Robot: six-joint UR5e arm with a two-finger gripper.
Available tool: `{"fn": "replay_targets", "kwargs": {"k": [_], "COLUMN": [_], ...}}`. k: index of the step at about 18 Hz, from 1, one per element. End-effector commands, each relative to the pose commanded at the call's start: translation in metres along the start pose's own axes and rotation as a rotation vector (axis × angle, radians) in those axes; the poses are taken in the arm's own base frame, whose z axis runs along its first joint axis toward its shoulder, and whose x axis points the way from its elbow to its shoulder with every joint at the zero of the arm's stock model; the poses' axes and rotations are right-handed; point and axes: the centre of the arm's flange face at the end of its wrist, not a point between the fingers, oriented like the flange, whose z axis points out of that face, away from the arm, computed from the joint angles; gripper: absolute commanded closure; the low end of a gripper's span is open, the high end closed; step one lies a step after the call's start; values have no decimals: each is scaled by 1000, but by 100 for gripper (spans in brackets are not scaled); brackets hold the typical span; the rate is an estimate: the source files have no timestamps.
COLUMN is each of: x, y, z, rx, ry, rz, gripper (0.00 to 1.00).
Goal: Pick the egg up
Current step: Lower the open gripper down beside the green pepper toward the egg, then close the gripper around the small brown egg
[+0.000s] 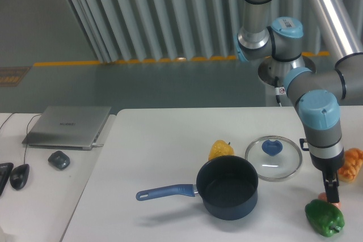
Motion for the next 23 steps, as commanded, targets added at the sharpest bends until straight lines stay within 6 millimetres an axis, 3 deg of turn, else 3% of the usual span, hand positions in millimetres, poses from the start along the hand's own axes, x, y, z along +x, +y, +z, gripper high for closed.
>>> {"fn": "replay_targets", "kwargs": {"k": [8, 23], "x": [-6, -9], "y": [-13, -13], "z": [5, 18], "rx": [-7, -26], "ry": [-17, -17], "rz": [-2, -4], "gripper": [0, 0]}}
